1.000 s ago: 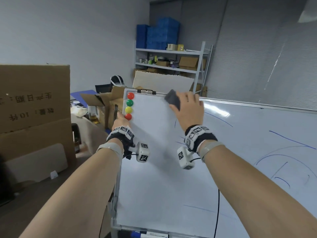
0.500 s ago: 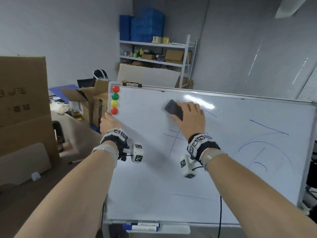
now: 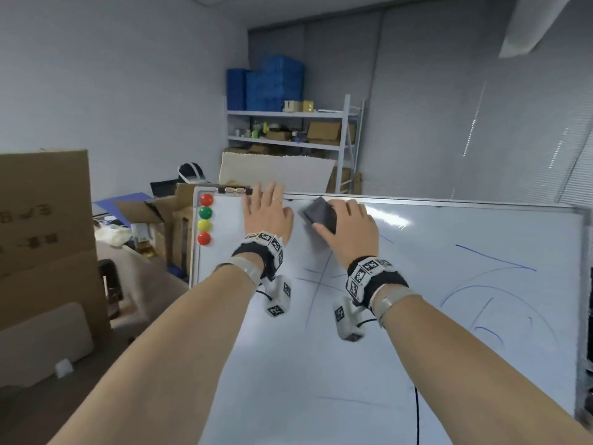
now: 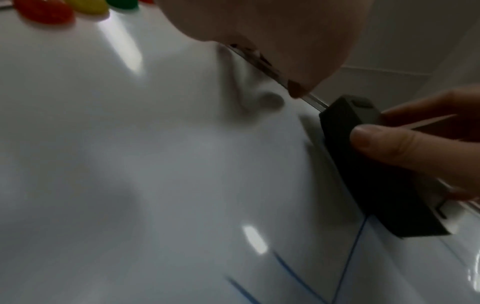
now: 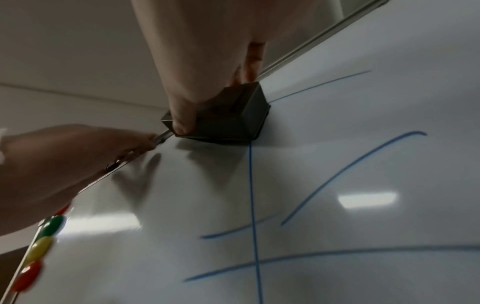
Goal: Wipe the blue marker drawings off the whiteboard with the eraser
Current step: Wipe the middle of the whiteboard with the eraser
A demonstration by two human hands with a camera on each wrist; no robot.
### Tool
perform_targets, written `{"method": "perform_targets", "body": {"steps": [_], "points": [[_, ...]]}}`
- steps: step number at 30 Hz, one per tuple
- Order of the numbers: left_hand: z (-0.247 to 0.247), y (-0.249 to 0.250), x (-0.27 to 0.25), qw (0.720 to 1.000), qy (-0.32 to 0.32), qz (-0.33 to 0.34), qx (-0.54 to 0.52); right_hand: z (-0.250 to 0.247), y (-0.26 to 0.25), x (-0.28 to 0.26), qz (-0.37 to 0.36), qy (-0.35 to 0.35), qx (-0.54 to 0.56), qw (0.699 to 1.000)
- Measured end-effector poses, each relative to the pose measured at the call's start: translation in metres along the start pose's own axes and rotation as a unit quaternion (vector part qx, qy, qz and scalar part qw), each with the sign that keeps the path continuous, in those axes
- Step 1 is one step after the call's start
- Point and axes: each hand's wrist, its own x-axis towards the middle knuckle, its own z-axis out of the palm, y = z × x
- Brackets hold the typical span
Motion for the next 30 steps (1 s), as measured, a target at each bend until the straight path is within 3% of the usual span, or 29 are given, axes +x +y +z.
{"method": "perform_targets", "body": {"steps": [8, 13, 15, 18, 24, 30], "points": [[0.02, 0.008, 0.009, 0.996, 0.089, -0.027, -0.004, 0.004, 0.086, -0.031, 0.198, 0.125, -0.012, 0.972], [0.031, 0.014, 0.003, 0.994, 0.108, -0.019, -0.019, 0.009, 0.096, -0.041, 0.215, 0.147, -0.013, 0.965], [0.029, 0.011, 0.004, 0.994, 0.099, -0.029, -0.028, 0.011, 0.083, -0.038, 0.191, 0.134, 0.014, 0.972], [0.021, 0.0, 0.005, 0.997, 0.066, -0.015, -0.022, 0.015, 0.049, -0.022, 0.095, 0.077, 0.056, 0.991], [0.004, -0.016, -0.001, 1.0, 0.002, 0.026, -0.002, 0.016, -0.012, 0.02, -0.017, 0.024, 0.097, 0.995], [0.007, -0.017, -0.006, 0.999, 0.027, 0.019, 0.001, 0.025, -0.003, -0.027, -0.083, -0.03, 0.115, 0.989]]}}
